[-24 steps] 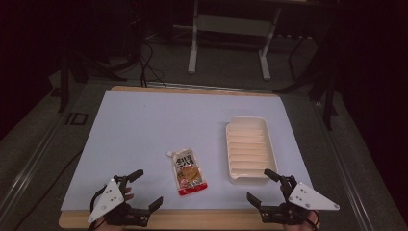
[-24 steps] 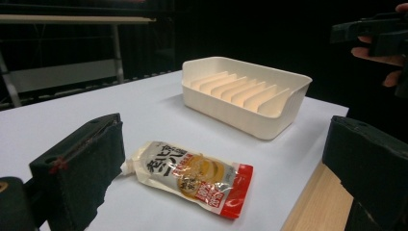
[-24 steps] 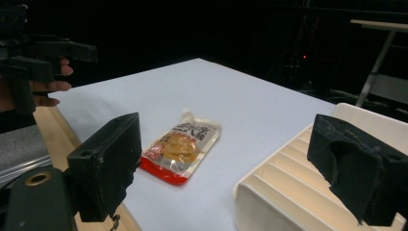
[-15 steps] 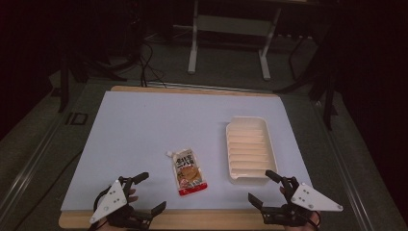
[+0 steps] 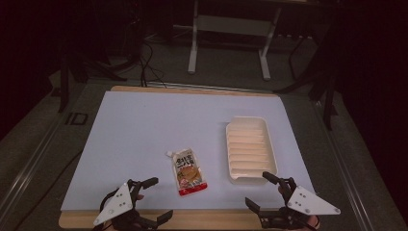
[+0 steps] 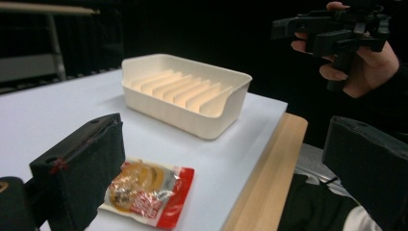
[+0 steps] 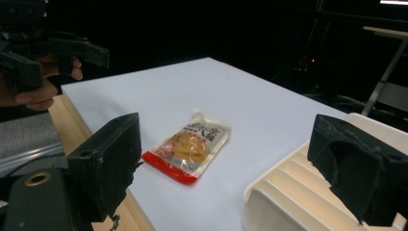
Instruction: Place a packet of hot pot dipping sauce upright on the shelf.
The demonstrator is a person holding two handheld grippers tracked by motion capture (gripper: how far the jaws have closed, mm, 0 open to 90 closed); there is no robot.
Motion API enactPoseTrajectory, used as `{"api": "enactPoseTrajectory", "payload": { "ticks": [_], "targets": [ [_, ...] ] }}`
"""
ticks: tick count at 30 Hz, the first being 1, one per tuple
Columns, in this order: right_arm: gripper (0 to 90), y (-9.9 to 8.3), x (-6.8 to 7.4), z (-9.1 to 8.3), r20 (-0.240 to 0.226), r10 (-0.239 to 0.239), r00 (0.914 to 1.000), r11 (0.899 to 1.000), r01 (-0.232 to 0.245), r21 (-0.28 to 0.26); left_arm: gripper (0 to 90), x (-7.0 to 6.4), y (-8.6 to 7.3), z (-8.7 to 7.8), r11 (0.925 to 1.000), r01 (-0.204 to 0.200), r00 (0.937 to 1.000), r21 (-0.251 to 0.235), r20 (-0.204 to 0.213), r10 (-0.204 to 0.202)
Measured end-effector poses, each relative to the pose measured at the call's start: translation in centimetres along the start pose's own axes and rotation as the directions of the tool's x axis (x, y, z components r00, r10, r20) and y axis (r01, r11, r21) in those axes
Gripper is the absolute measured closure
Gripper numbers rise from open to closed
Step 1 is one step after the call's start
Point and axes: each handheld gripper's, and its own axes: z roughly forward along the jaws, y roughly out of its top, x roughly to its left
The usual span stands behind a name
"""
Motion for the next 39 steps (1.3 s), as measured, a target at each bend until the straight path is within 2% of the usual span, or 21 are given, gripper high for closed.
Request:
{"api": "enactPoseTrajectory", "payload": {
  "ticks": [3, 5, 7, 9, 10, 11, 12, 13, 16, 17, 21, 23, 26, 30, 34, 39],
  "targets": [
    [11.4, 0.1, 0.0, 0.0, -0.013, -0.001, 0.9999, 1.0, 0.001, -0.004, 1.5, 0.0, 0.8, 0.1, 1.0, 0.002, 1.0, 0.003, -0.001, -0.002],
    [11.5, 0.3, 0.2, 0.0, -0.013, -0.012, 0.9998, 1.0, 0.012, -0.001, 1.5, 0.2, 1.6, 0.2, 0.9997, 0.019, 0.9997, 0.016, -0.012, -0.019],
    [11.7, 0.4, 0.4, 0.0, -0.014, -0.025, 0.9996, 1.0, 0.025, 0.006, 1.5, 0.5, 2.0, 0.3, 0.9995, 0.029, 0.9994, 0.015, 0.02, -0.029],
    [11.9, 0.5, 0.5, 0.0, -0.013, -0.03, 0.9995, 1.0, 0.03, 0.005, 1.5, 0.8, 2.4, 0.7, 0.9984, 0.019, 0.9996, 0.053, 0.021, -0.02],
    [11.9, 0.5, 0.5, 0.0, -0.019, -0.03, 0.9994, 1.0, 0.03, 0.007, 1.5, 0.8, 2.4, 0.7, 0.9984, 0.019, 0.9996, 0.053, 0.021, -0.02],
    [11.9, 0.6, 0.5, 0.0, -0.024, -0.03, 0.9993, 0.999, 0.03, 0.011, 1.5, 1.2, 2.6, 1.0, 0.9972, 0.026, 0.9994, 0.07, 0.02, -0.027],
    [11.9, 0.6, 0.5, 0.0, -0.024, -0.03, 0.9993, 0.999, 0.03, 0.011, 1.5, 1.2, 2.6, 1.0, 0.9972, 0.026, 0.9994, 0.07, 0.02, -0.027],
    [11.9, 0.6, 0.5, 0.0, -0.027, -0.033, 0.9991, 0.999, 0.033, 0.009, 1.5, 1.7, 2.8, 1.3, 0.9963, 0.044, 0.9988, 0.073, 0.018, -0.045],
    [11.8, 0.7, 0.5, 0.0, -0.035, -0.031, 0.9989, 0.999, 0.032, 0.012, 1.5, 1.9, 2.9, 1.4, 0.9959, 0.05, 0.9986, 0.075, 0.015, -0.051],
    [11.3, 0.7, 0.5, 0.1, -0.039, -0.015, 0.9991, 1.0, 0.016, 0.019, 1.5, 2.5, 3.2, 1.7, 0.995, 0.053, 0.9985, 0.084, 0.009, -0.054],
    [10.9, 0.6, 0.3, 0.1, -0.039, 0.011, 0.9992, 1.0, -0.011, 0.012, 1.5, 3.2, 3.8, 2.3, 0.9956, 0.039, 0.9992, 0.085, 0.001, -0.04],
    [10.6, 0.6, 0.2, 0.1, -0.007, 0.017, 0.9998, 1.0, -0.017, 0.009, 1.5, 3.6, 4.1, 2.7, 0.9952, 0.022, 0.9998, 0.096, -0.005, -0.021],
    [10.6, 0.6, 0.3, 0.2, -0.001, 0.021, 0.9998, 1.0, -0.021, 0.006, 1.5, 4.0, 4.3, 3.4, 0.9947, 0.005, 0.9999, 0.102, -0.011, -0.004],
    [10.7, 0.6, 0.6, 0.4, 0.005, -0.005, 1.0, 1.0, 0.005, 0.008, 1.8, 4.8, 4.3, 4.6, 0.9936, 0.011, 0.9999, 0.112, -0.009, -0.01],
    [10.7, 0.6, 0.7, 0.4, 0.001, -0.005, 1.0, 1.0, 0.005, 0.012, 2.4, 5.5, 4.2, 5.7, 0.9904, -0.004, 0.9998, 0.138, -0.018, 0.006],
    [10.6, 0.5, 0.8, 0.5, -0.007, -0.008, 0.9999, 1.0, 0.008, 0.01, 2.4, 6.4, 3.8, 6.8, 0.9866, 0.007, 0.9997, 0.163, -0.026, -0.002]
  ]
}}
